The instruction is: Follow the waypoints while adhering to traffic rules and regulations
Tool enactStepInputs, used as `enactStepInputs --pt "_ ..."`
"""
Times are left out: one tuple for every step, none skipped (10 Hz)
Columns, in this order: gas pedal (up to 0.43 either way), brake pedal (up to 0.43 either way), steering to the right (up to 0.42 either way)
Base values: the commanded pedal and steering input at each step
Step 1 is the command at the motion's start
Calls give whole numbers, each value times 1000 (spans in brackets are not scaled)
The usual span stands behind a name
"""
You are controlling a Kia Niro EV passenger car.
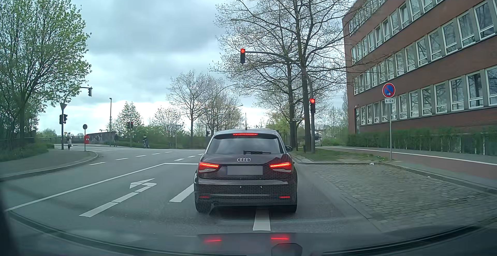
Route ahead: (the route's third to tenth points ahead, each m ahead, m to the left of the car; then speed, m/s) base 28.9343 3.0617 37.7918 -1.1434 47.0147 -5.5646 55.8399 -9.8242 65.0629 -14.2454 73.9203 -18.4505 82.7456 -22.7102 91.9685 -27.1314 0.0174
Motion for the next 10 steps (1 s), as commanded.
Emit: enactStepInputs --pt "0 220 -5" --pt "0 220 -5" --pt "0 220 -5" --pt "0 220 -5" --pt "0 220 -5" --pt "0 220 -5" --pt "0 220 -5" --pt "0 220 -5" --pt "0 220 -5" --pt "0 220 -5"
